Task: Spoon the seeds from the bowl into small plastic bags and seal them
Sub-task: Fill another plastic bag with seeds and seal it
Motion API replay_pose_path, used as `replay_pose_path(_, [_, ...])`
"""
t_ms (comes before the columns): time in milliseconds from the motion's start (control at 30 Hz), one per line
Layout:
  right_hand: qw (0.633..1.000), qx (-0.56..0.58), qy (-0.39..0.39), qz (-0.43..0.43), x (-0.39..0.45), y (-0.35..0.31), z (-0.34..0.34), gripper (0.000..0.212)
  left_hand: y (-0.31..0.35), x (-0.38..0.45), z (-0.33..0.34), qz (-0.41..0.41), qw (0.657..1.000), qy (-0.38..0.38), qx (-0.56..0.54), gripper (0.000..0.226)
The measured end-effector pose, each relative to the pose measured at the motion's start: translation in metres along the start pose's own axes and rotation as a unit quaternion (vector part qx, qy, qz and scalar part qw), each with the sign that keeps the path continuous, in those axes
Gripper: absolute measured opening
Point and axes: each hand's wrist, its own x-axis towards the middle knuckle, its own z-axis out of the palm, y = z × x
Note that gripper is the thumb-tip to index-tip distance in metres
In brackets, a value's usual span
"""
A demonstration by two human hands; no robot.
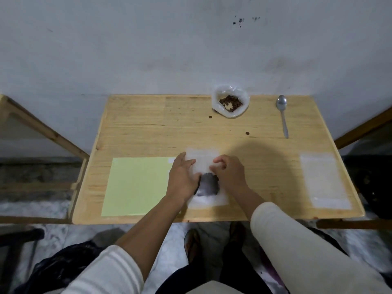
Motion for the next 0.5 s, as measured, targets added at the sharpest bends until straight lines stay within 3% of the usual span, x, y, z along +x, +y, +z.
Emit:
replay_pose_path(133, [0.983,-0.144,0.016,-0.112,-0.004,0.002,0.008,0.018,0.000,-0.003,0.004,0.065,0.996,-0.019,0.060,0.039])
replay_pose_path(267, [0.942,-0.260,-0.071,-0.201,-0.007,0.011,0.015,0.051,0.003,-0.006,0.007,0.101,0.987,-0.024,0.124,0.052])
replay_pose_path(400, [0.916,-0.316,-0.096,-0.229,-0.019,0.001,0.001,0.026,0.014,-0.006,0.005,0.094,0.982,-0.038,0.161,0.045])
replay_pose_path(500, [0.905,-0.332,-0.096,-0.247,-0.022,-0.004,-0.011,0.031,0.028,-0.005,0.005,0.111,0.977,-0.025,0.179,0.045])
